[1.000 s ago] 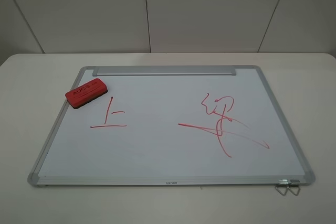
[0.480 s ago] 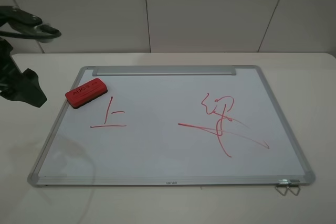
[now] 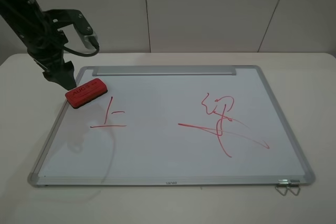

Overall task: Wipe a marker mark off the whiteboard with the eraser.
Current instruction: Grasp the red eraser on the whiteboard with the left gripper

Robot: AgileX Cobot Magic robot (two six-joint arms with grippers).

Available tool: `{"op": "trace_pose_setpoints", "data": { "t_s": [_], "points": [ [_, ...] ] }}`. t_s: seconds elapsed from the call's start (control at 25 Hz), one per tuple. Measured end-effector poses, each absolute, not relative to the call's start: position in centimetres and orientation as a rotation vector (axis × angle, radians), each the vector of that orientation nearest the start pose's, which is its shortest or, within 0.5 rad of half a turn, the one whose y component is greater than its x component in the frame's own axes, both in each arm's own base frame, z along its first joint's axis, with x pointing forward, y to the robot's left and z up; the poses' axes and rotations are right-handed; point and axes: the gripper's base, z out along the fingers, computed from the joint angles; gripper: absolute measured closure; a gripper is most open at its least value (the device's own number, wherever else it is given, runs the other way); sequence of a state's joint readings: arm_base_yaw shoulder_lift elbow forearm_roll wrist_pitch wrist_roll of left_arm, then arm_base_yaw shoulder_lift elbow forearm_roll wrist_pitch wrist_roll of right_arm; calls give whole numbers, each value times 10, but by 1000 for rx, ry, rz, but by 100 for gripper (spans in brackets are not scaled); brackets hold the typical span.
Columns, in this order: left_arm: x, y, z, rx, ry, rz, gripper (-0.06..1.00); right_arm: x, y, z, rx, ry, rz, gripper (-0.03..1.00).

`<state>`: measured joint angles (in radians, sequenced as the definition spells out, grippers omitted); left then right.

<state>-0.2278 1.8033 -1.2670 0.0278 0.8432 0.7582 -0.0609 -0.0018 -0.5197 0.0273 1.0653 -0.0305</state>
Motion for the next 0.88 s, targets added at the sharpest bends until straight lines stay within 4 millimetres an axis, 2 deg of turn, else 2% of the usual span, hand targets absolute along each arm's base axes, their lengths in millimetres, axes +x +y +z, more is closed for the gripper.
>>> {"op": "trace_pose_setpoints", "data": {
  "t_s": [0.2,0.36,0.6,0.88],
  "points": [
    [387,-88,190,1386,2542,132,17,-8,3,282,29,2027,-25,26],
    [404,-91,168,1296,2617,110,17,-8,3,282,29,2027,-25,26],
    [408,-93,144,1272,2684,89,17,-8,3,282,29,2027,-25,26],
    [412,-89,135,1243,2690,83,17,-8,3,282,29,2027,-25,26]
  ]
}}
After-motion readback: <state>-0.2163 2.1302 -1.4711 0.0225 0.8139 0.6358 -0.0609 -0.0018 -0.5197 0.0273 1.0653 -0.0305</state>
